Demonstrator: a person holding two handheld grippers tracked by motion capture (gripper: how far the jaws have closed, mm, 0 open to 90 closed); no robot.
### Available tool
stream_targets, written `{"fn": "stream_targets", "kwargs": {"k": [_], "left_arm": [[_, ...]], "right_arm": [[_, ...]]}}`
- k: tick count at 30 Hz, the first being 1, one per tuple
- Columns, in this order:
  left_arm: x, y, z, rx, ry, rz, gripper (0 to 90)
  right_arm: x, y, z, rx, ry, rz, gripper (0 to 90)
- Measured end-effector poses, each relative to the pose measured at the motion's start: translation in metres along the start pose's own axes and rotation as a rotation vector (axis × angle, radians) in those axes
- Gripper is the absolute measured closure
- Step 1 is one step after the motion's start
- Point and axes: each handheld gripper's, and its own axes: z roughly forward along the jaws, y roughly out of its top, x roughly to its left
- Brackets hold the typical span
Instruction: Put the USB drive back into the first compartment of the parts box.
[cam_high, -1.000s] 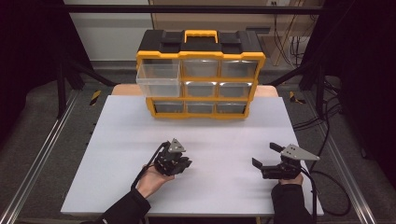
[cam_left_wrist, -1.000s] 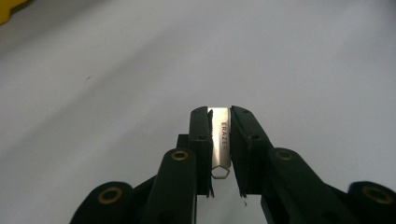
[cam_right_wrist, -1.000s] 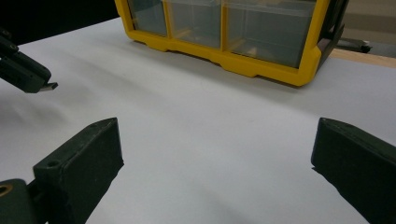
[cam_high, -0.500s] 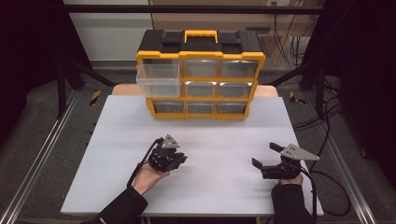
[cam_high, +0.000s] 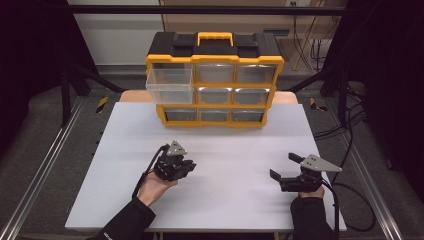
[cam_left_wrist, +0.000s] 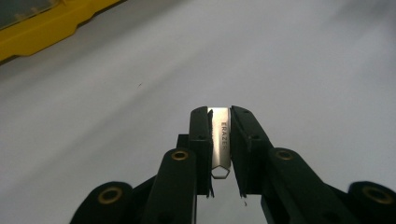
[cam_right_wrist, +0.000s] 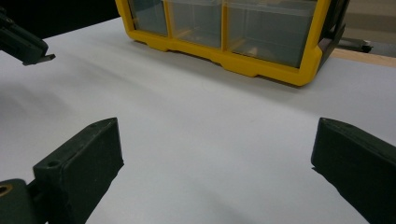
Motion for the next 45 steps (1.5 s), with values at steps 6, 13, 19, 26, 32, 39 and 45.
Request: {"fn": "stream_targets", "kwargs": {"k": [6,13,19,26,32,39,45], "left_arm": [[0.004,0.001,-0.006,-0.013,0.007,-0.007,77.9],[0.008,0.003,-0.012,-0.024,0.014,-0.011,77.9],[0.011,0.005,-0.018,-0.032,0.019,-0.014,77.9],[0.015,0.006,-0.025,-0.046,0.022,-0.022,77.9],[0.02,0.008,-0.034,-0.064,0.028,-0.031,77.9],[0.027,0.01,-0.045,-0.089,0.037,-0.04,77.9],[0.032,0.013,-0.052,-0.104,0.042,-0.043,77.9]], "right_arm": [[0.0,0.0,0.0,0.001,0.001,0.0,2.2],[0.0,0.0,0.0,0.001,-0.001,-0.003,2.2],[0.0,0.0,0.0,0.002,-0.001,-0.003,2.2],[0.0,0.0,0.0,0.001,-0.001,0.001,2.2],[0.0,0.0,0.0,0.002,-0.002,0.001,2.2],[-0.001,0.0,0.0,-0.002,-0.001,0.0,2.2],[0.0,0.0,0.0,-0.001,-0.003,0.001,2.2]]}}
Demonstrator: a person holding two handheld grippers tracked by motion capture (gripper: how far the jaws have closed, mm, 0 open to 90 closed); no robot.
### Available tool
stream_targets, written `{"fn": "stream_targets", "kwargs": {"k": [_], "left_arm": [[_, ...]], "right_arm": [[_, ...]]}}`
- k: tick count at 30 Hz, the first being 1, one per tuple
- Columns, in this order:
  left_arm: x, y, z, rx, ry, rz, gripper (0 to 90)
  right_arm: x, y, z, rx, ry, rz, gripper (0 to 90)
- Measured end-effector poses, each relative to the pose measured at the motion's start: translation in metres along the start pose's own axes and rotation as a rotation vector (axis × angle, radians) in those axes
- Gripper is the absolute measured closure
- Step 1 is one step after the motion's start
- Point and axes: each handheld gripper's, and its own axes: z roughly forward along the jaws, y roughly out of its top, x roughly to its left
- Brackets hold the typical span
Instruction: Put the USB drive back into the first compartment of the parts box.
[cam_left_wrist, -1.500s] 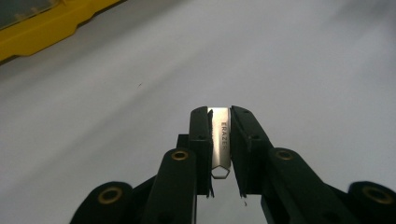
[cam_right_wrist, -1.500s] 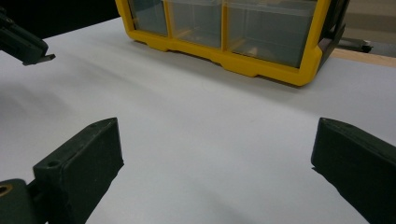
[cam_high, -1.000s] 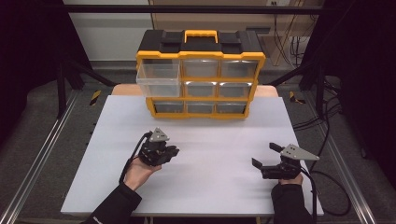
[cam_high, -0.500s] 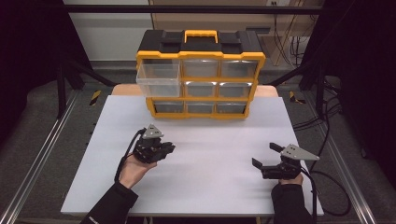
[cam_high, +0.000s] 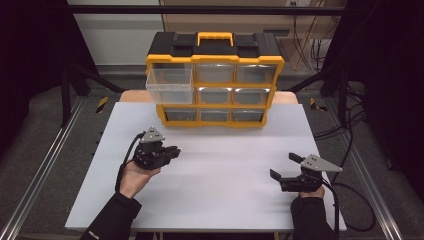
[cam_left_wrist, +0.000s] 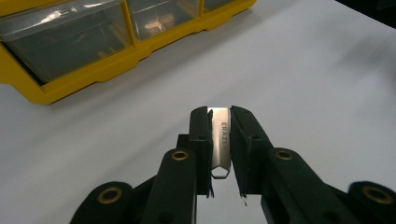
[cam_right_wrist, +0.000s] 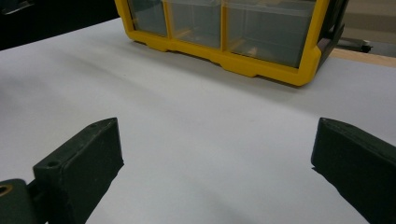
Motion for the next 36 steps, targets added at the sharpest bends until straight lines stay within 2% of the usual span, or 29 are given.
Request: {"fn": "stream_targets", "kwargs": {"k": [19,36], "left_arm": [[0.006,0.014,-0.015,-0.03,0.008,0.005,77.9],[0.007,0.03,-0.027,-0.044,0.012,0.03,77.9]], "right_arm": [[0.0,0.0,0.0,0.001,-0.001,0.001,2.2],[0.0,0.0,0.0,0.0,0.0,0.003,2.2]]}}
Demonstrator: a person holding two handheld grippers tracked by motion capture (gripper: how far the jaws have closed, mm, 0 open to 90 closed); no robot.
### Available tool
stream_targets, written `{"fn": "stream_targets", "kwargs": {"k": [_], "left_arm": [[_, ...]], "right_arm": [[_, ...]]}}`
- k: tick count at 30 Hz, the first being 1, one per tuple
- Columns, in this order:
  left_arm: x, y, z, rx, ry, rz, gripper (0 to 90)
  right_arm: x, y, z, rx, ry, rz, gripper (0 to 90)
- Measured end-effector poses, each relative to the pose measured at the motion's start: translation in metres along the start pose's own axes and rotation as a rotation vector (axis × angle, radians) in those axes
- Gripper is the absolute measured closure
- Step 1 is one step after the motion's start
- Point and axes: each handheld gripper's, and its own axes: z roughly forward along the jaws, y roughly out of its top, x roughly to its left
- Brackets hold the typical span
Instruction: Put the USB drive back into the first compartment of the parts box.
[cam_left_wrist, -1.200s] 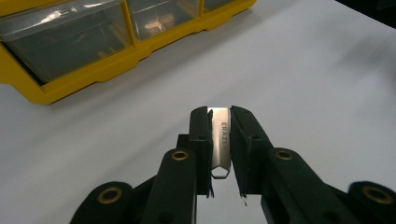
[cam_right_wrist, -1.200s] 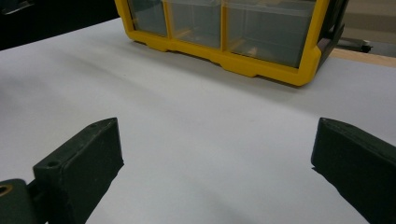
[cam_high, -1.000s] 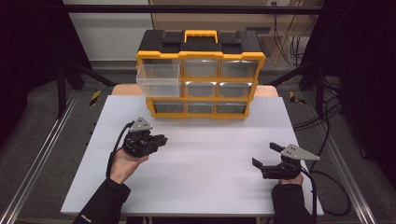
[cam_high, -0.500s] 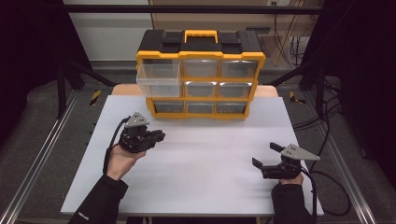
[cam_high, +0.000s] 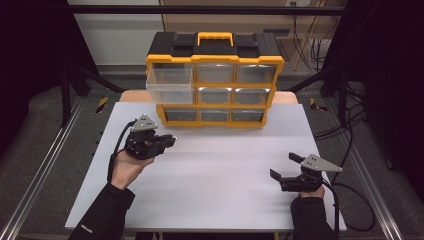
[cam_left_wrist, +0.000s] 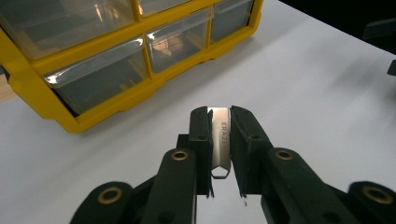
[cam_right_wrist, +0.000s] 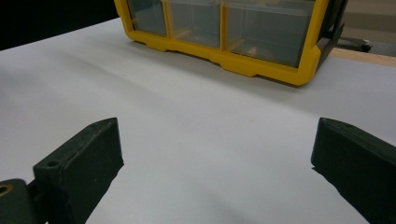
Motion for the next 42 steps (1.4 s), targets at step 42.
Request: {"fn": "stream_targets", "kwargs": {"k": [42], "left_arm": [[0.001,0.032,-0.022,-0.023,0.002,0.036,77.9]], "right_arm": [[0.0,0.0,0.0,0.0,0.001,0.0,2.2]]}}
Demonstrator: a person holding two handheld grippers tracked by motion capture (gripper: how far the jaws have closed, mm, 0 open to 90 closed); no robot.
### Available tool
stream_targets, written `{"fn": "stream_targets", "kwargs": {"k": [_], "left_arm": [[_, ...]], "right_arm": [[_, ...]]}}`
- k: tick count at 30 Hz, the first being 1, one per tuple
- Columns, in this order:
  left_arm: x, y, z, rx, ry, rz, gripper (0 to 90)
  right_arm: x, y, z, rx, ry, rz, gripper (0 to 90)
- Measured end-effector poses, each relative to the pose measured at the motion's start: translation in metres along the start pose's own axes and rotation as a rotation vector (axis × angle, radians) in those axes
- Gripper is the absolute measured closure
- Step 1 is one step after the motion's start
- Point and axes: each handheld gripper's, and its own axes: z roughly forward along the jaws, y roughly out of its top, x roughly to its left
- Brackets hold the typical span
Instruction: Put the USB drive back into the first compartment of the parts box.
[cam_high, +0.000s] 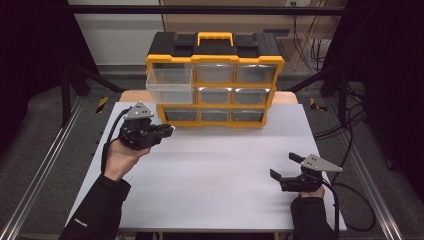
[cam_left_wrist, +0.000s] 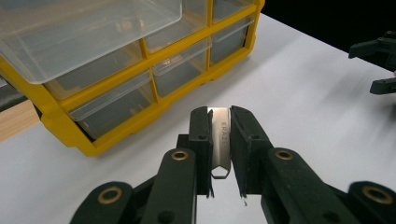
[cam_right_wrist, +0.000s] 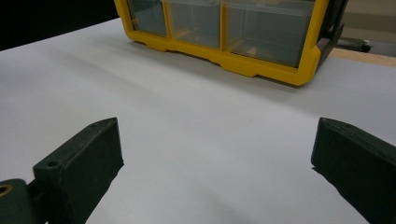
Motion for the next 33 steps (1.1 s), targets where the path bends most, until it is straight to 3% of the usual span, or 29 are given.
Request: {"fn": "stream_targets", "kwargs": {"k": [33], "left_arm": [[0.003,0.02,-0.016,-0.019,0.002,0.015,77.9]], "right_arm": [[0.0,0.0,0.0,0.001,-0.001,0.001,2.2]]}}
